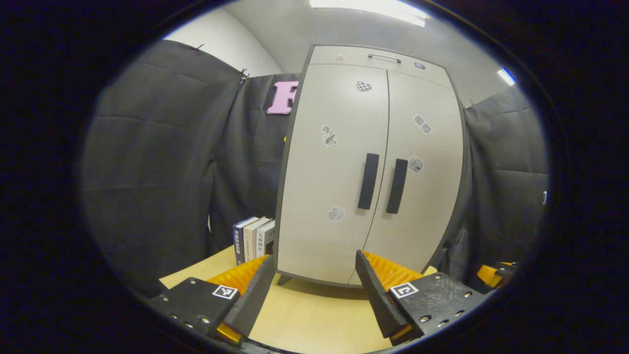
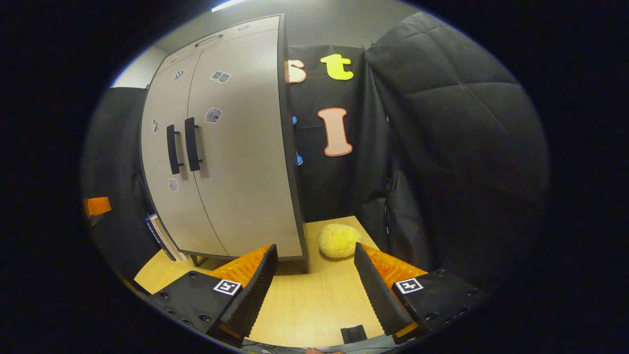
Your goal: Open the right door of the double-door shoe cabinet with the right hand, and open the left door with the left hand.
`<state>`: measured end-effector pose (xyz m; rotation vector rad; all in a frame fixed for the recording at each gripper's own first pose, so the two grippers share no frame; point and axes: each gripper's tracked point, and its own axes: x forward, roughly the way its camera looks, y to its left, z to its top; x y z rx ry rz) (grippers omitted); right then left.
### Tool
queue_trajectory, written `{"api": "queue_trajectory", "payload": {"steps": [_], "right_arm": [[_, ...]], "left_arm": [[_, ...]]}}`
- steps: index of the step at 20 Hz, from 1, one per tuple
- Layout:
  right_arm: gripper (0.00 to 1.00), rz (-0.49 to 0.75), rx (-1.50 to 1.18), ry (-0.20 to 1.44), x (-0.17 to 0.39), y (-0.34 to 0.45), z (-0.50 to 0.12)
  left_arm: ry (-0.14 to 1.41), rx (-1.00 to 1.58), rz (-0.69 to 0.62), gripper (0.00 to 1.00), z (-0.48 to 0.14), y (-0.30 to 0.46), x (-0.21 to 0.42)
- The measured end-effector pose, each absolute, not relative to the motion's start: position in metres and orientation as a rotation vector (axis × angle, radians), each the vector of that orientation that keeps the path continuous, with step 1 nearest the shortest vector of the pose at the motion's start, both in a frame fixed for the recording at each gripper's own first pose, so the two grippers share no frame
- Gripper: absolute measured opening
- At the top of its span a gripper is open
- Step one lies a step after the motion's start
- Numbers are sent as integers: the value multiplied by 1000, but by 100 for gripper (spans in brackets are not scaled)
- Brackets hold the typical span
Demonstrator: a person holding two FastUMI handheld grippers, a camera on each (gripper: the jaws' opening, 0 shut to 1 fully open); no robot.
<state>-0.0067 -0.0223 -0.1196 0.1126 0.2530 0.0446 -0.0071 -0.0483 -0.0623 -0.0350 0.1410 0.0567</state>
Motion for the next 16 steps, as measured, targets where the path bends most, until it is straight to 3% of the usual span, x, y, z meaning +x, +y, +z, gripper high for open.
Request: {"api": "queue_trajectory", "payload": {"steps": [8, 16], "right_arm": [[98, 62, 80, 174, 21, 37, -64], [98, 207, -13, 86, 67, 150, 8]], "left_arm": [[147, 6, 48, 96, -68, 0, 3], [109, -45, 25, 95, -61, 50, 29]]}}
